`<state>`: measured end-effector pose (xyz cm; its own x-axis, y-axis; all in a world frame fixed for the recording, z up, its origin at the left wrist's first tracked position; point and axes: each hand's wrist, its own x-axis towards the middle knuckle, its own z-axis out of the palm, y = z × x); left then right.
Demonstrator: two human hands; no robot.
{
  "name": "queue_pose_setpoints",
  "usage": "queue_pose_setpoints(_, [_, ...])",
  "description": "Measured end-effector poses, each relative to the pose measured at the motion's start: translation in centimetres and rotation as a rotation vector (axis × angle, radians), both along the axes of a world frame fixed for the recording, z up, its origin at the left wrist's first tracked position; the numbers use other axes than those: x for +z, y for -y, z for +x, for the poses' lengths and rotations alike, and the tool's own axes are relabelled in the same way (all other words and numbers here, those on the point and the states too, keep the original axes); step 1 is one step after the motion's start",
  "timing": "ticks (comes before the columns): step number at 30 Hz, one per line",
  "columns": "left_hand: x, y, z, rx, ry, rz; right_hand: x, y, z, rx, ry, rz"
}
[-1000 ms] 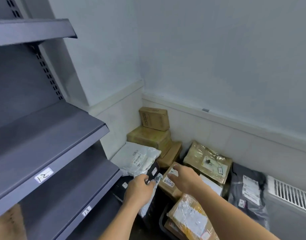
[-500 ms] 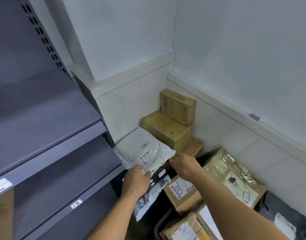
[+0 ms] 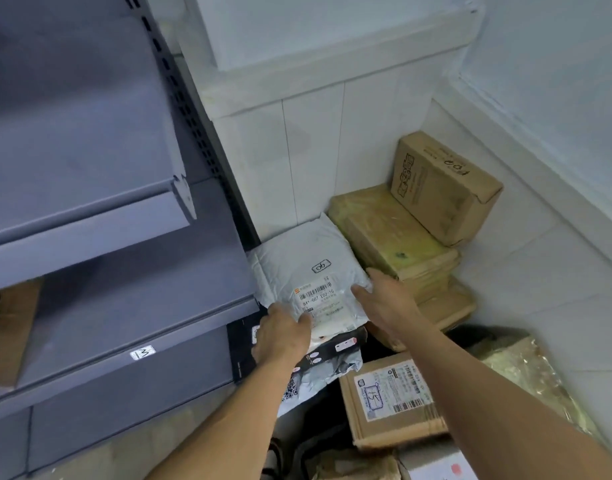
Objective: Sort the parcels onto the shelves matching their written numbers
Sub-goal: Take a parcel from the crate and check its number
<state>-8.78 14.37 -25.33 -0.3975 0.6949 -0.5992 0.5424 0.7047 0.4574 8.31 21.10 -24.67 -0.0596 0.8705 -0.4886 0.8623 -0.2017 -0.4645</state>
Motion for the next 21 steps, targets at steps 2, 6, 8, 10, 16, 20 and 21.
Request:
queue_pose_setpoints(2, [-0.6, -0.6, 0.1, 0.04, 0.023, -0.038, -1.4, -0.8, -0.3, -0.004, -0.025, -0.029])
queue_pose_setpoints(6, [-1.2, -1.3, 0.3, 0.086, -0.016, -0.048, -3.3, -1.7, -0.6, -0.089, -0.081, -0.072])
queue_pose_setpoints(8, [-1.4, -1.4, 0.2, 0.128, -0.008, -0.03, -3.7, -1.9, -0.5, -0.114, -0.098, -0.082])
queue_pose_setpoints(10, [-1.6, -1.2, 0.1, 0.168, 0.023, -0.023, -3.9, -1.8, -0.2, -0.122, -0.11, -0.087])
queue_pose_setpoints(16, [-0.6, 0.6, 0.3, 0.221, 0.121, 0.047, -2.2, 0.0, 0.7, -0.149, -0.157, -0.043])
queue_pose_setpoints(20, [0.7, 2.6, 0.9, 0.204, 0.167, 0.077, 0.0, 2.2, 1.7, -0.183, -0.153, -0.045])
queue_pose_setpoints(21, [1.0, 3.2, 1.1, 0.2, 0.178, 0.085, 0.7, 2.9, 2.0, -0.189, -0.144, -0.044])
